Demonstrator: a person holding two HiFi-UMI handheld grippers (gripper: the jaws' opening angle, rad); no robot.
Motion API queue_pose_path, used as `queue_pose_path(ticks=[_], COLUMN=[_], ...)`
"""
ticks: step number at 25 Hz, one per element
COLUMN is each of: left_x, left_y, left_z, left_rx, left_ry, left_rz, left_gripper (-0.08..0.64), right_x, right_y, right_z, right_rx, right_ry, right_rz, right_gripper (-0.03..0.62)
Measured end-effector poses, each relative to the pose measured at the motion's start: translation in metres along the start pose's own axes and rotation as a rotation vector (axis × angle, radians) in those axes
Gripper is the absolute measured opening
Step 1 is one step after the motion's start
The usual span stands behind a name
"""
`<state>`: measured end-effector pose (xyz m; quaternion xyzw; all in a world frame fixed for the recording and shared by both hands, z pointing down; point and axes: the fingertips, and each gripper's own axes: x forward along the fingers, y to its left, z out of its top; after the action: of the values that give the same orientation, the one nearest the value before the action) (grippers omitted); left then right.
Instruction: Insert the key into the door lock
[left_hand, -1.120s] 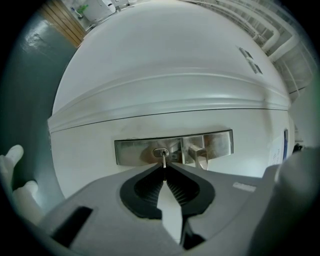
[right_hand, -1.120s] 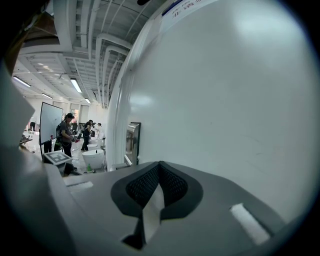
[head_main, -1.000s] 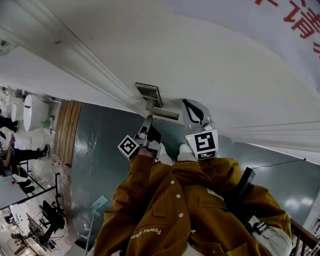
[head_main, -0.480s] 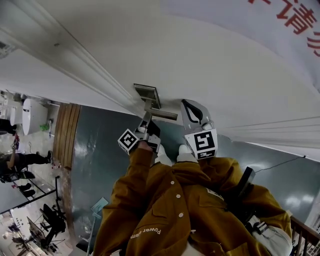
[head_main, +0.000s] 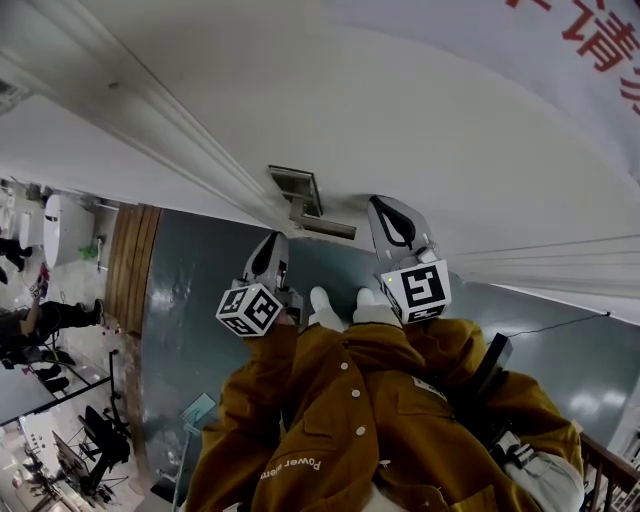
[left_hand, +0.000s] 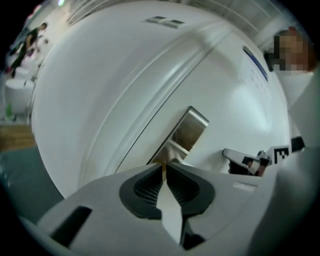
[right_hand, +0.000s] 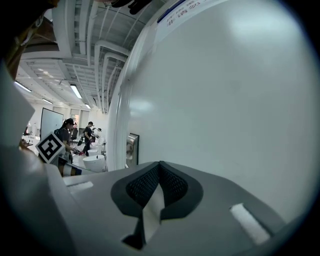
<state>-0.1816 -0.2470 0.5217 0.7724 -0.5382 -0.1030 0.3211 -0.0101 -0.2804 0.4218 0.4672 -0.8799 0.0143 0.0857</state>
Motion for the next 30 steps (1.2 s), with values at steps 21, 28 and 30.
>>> queue_pose_path(ticks=[21, 28, 30], left_x=[-0.05, -0.05, -0.05], left_y=[-0.125, -0.117, -0.116], left_z=[0.031, 0.028, 0.029], left_rx=[0.502, 0.488, 0.479], left_ry=[-0.021, -0.007, -0.007], left_rz=[-0.04, -0.035, -0.039], left_gripper=[0.0, 0.0, 0.0], right_x=[-0.033, -0.033, -0.032], right_y=[0.027, 0.034, 0.036], right_z=[-0.023, -0.022, -0.022], right_rx=[0.034, 0.031, 0.032], right_ry=[0.055, 0.055, 0.056], right_rz=[0.123, 0.14, 0.14], right_gripper=[0.005, 0.005, 0.005])
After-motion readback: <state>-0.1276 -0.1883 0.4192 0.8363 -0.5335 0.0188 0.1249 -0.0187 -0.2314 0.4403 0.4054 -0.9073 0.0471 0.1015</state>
